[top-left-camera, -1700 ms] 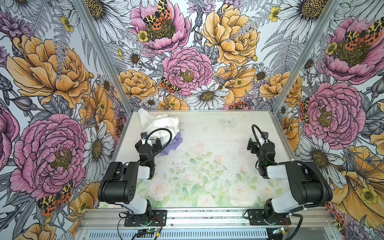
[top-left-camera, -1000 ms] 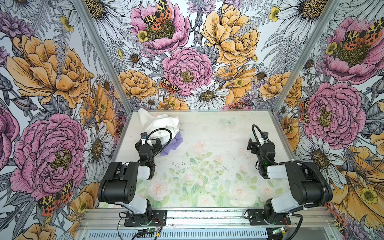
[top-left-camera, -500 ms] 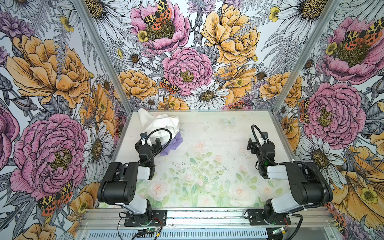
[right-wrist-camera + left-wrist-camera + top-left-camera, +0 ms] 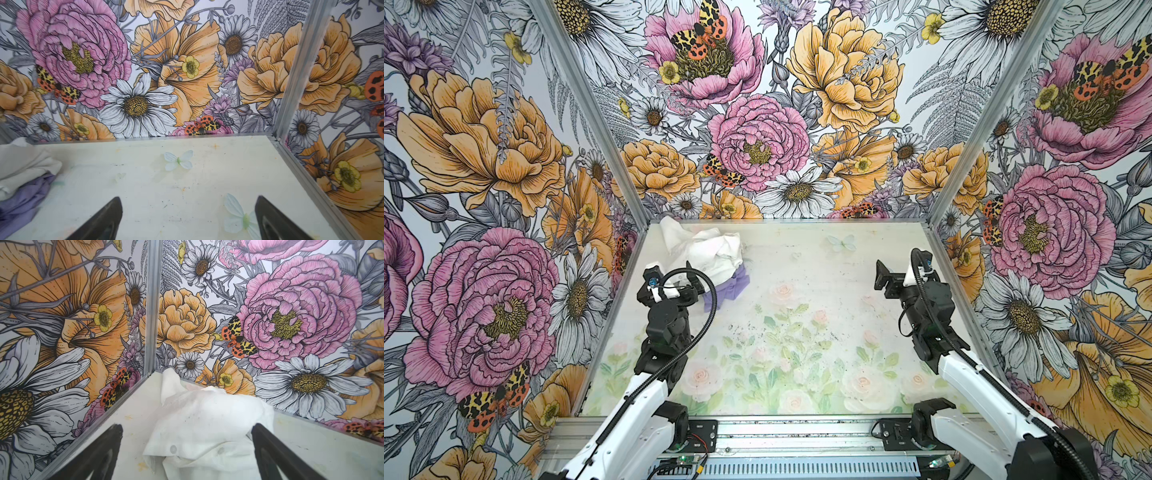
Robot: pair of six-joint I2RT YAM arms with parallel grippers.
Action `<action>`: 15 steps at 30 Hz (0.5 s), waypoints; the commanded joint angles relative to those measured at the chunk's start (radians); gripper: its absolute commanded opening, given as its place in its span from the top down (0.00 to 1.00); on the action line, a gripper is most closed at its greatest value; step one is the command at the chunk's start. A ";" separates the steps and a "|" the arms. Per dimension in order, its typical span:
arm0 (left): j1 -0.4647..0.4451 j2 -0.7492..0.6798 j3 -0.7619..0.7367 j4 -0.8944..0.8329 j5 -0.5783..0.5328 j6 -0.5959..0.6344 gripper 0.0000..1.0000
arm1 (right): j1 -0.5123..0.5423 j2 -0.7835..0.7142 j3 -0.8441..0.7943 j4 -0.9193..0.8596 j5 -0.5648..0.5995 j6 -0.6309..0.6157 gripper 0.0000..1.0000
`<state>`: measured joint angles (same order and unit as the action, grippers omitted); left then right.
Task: Pick out a specific cloth from the pile
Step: 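Reach the right gripper across toward the lavender shirt under the white shirt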
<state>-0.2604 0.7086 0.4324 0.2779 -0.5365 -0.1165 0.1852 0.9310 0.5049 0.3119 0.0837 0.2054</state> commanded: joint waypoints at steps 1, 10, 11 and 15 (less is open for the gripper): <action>-0.046 -0.068 0.094 -0.292 0.005 -0.089 0.01 | 0.038 -0.013 0.049 -0.145 -0.122 0.161 0.01; -0.136 -0.065 0.350 -0.647 0.318 -0.002 0.01 | 0.239 0.197 0.120 -0.023 -0.213 0.402 0.07; -0.140 -0.074 0.345 -0.654 0.376 0.020 0.01 | 0.273 0.235 0.132 -0.001 -0.210 0.414 0.07; -0.145 -0.109 0.320 -0.681 0.450 0.056 0.01 | 0.392 0.394 0.203 0.054 -0.172 0.422 0.11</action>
<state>-0.3977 0.6212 0.7681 -0.3115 -0.2096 -0.1135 0.5201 1.2518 0.6418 0.2813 -0.0956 0.5770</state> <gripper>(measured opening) 0.986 0.897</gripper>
